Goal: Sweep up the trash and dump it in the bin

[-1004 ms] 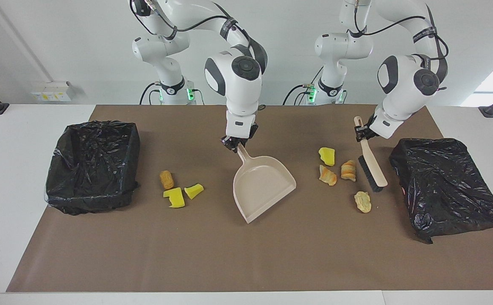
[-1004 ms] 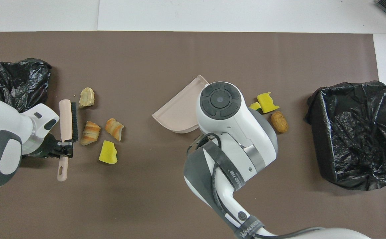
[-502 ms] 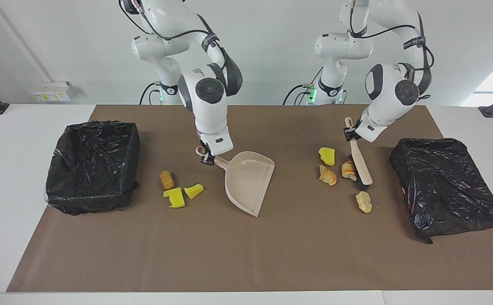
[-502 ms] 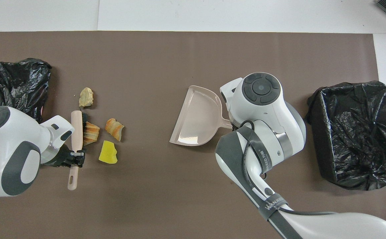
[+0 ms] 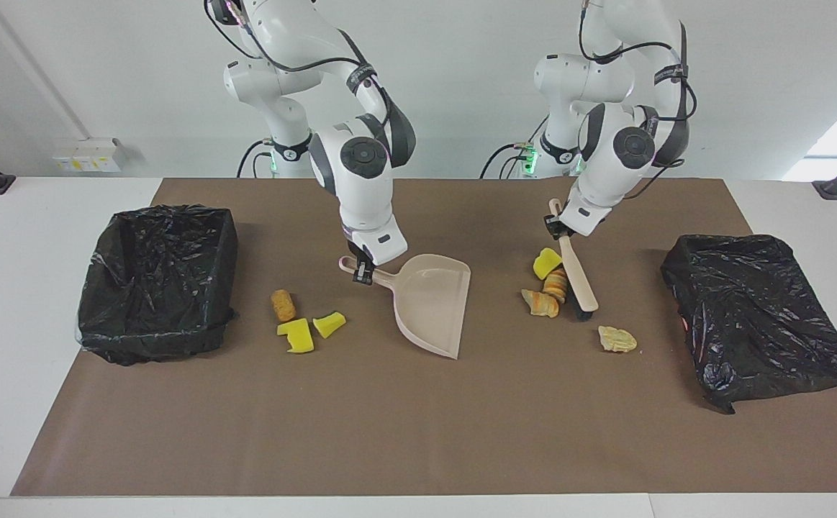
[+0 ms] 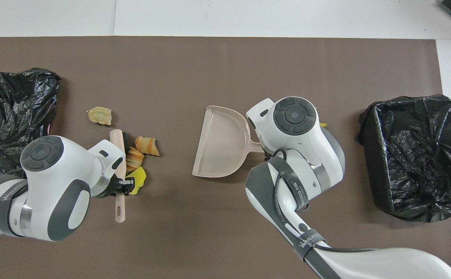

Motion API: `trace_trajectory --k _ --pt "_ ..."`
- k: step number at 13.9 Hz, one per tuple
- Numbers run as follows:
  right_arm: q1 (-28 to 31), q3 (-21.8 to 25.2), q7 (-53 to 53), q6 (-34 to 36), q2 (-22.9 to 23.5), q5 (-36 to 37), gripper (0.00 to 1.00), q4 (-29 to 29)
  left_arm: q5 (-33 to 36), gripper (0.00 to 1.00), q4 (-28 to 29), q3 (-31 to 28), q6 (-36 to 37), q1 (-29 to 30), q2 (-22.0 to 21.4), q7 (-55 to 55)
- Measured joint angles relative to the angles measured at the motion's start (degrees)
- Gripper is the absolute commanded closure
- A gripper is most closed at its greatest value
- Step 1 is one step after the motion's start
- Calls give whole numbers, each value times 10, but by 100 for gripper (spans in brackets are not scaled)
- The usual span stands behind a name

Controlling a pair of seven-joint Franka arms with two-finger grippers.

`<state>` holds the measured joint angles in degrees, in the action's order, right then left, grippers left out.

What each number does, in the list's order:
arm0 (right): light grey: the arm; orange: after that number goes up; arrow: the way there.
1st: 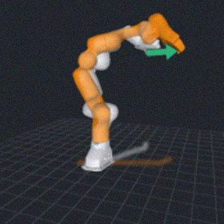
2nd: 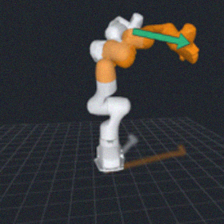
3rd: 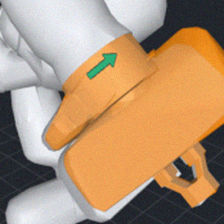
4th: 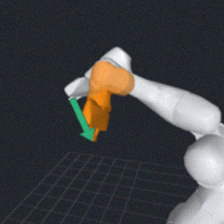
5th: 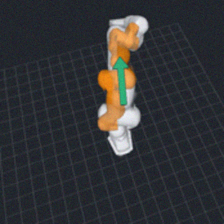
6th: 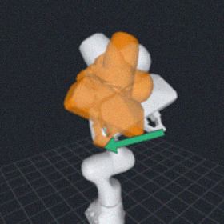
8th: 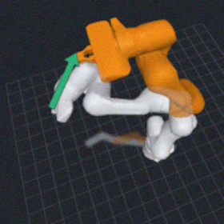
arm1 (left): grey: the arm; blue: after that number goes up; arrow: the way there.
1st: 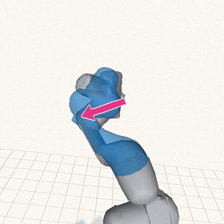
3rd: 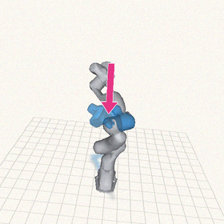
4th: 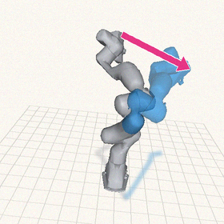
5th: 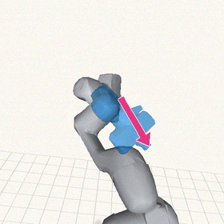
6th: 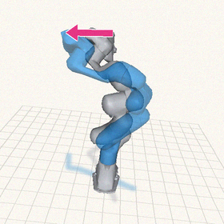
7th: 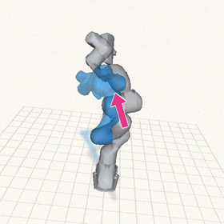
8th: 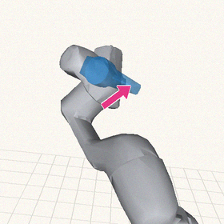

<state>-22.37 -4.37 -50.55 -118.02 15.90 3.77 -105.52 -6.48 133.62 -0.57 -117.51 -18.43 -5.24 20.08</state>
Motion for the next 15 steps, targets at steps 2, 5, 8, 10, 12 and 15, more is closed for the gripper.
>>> trace_trajectory --k 2,5,8,10,12,15 --pt "-6 -1 0 -18 6 0 100 -5 -27 100 2 0 -33 -31 2 27" --pt "-7 -2 0 -23 7 0 100 -6 -48 100 2 1 -65 -76 6 63" --pt "-7 -2 0 -23 7 0 100 -6 -72 100 -4 1 -87 -112 9 69" --pt "-7 -2 0 -23 7 0 100 -7 -73 100 -23 1 -87 -132 15 74" --pt "-7 -2 0 -24 7 0 100 -7 -74 100 -46 -2 -45 -135 20 83" --pt "-7 -2 0 -24 7 -1 100 -7 -74 100 -78 -15 102 -95 18 114"
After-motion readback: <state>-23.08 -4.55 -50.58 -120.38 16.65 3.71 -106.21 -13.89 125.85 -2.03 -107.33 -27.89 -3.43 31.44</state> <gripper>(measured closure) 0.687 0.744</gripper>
